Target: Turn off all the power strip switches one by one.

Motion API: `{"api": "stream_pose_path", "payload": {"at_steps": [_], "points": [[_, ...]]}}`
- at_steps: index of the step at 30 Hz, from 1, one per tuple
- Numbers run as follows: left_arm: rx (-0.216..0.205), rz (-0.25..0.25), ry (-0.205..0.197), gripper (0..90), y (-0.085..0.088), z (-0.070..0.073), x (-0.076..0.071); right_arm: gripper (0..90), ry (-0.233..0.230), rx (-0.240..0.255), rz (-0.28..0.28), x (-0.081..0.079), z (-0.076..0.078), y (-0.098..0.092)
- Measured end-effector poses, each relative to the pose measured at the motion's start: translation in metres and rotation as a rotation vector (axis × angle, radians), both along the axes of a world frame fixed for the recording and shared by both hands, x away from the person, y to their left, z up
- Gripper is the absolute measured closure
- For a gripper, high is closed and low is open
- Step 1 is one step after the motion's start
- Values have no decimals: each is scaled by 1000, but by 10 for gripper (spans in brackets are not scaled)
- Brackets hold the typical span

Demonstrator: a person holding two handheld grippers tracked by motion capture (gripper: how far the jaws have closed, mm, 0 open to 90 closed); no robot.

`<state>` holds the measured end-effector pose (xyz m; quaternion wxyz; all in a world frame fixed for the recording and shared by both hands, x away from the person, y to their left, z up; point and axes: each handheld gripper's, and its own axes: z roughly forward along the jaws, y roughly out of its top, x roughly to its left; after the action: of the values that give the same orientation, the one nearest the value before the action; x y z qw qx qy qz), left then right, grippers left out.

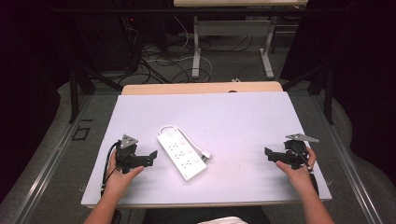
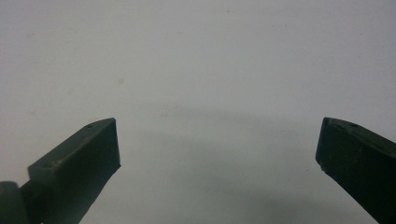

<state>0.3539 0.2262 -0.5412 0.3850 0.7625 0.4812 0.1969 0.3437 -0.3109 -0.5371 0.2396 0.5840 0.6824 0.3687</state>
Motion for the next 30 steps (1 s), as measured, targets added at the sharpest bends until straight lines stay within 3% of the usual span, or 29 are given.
{"api": "stream_pose_path", "payload": {"at_steps": [3,10,15,22,24,26,30], "points": [[7,-4,5,14,1,-1,2,0,-12,-27,0,-5,1,4],[-17,-11,-4,13,0,-1,2,0,-31,-19,10,-17,4,9],[-3,-14,-4,21,-1,2,2,0,-38,-30,15,-20,4,10],[13,1,-58,161,-11,15,3,4,-32,-36,33,-16,-3,13],[16,-6,-56,171,-12,18,3,4,-29,-48,39,-15,-3,14],[18,-2,-76,224,-16,24,5,4,-35,-48,37,-15,-3,15],[13,-12,-74,315,-19,32,8,7,-39,-49,38,-15,-3,14]]}}
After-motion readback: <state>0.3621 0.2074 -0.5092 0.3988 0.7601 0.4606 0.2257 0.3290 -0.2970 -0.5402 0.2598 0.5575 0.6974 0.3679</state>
